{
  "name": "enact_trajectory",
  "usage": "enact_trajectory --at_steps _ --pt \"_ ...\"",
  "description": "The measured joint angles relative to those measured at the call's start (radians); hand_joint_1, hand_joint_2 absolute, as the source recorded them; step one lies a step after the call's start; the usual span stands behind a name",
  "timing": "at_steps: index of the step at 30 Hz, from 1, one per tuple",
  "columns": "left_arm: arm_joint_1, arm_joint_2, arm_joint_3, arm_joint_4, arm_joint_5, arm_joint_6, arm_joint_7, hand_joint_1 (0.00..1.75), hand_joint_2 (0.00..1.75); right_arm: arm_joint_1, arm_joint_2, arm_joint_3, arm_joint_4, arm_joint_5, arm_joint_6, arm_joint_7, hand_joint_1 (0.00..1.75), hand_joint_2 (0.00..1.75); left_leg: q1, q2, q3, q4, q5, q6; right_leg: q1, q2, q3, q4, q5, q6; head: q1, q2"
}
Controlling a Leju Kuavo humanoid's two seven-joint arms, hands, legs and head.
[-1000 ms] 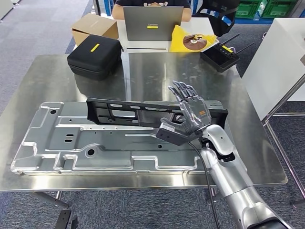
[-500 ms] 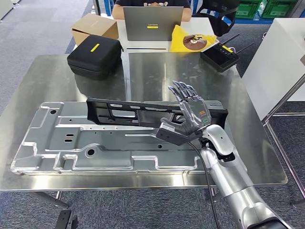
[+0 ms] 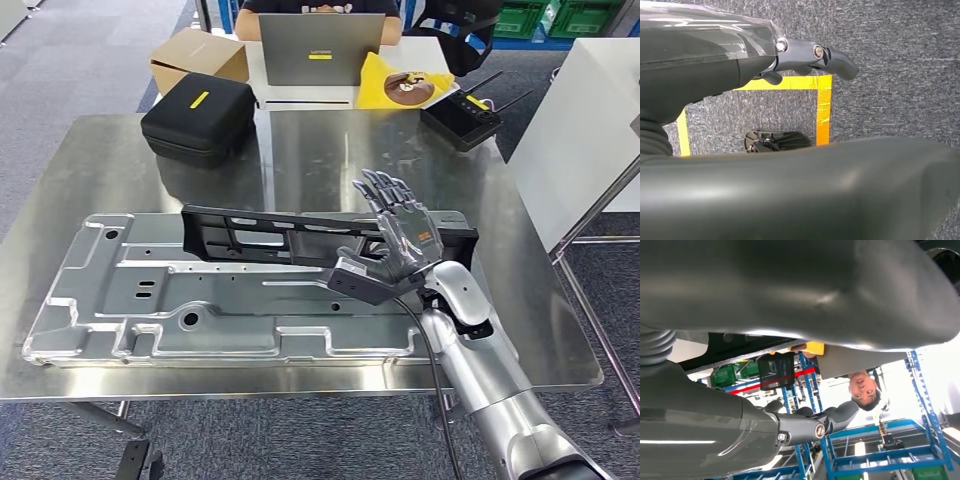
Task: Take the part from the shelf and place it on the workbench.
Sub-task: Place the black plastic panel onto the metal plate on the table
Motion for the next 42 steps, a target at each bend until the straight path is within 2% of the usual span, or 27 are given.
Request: enact_trajectory --at_steps 42 --pt "0.000 0.000 0.000 0.000 0.000 0.000 0.000 0.00 0.00 0.000 0.000 0.000 0.000 0.000 0.000 0.000 0.00 0.00 0.000 0.000 0.000 0.000 0.000 0.000 0.000 0.000 0.000 0.000 0.000 0.000 0.000 0.000"
